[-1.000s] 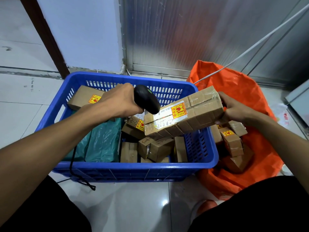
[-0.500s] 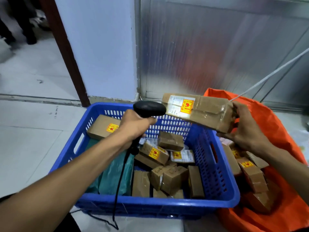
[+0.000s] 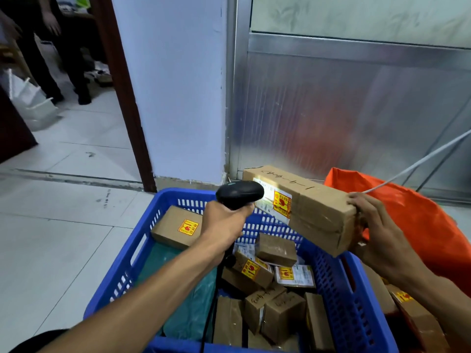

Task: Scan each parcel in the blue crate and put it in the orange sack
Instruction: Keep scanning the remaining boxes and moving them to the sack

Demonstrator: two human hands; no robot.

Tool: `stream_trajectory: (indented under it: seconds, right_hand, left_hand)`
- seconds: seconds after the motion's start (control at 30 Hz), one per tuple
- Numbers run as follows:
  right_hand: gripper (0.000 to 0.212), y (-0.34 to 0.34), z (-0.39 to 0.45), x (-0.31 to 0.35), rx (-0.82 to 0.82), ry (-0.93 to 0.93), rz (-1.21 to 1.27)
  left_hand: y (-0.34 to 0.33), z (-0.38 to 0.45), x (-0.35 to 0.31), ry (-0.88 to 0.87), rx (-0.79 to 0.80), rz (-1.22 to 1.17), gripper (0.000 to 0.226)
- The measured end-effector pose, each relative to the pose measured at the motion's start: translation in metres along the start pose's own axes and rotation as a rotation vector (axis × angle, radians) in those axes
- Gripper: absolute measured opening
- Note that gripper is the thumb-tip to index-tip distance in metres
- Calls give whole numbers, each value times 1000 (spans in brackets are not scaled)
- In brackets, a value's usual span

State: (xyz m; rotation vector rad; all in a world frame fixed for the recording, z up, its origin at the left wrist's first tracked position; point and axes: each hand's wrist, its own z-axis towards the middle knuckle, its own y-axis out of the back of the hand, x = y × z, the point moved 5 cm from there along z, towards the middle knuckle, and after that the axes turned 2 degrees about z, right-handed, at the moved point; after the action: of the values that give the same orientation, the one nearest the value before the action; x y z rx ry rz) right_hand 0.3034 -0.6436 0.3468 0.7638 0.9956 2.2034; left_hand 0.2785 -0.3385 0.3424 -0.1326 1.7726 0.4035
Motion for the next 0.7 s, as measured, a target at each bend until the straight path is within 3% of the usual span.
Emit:
stream_trajectory:
  seconds: [0.7]
  right_hand:
    - [109, -4, 1, 19, 6, 48, 72]
  left_hand:
    - [-3, 0, 2, -40, -32, 59, 22]
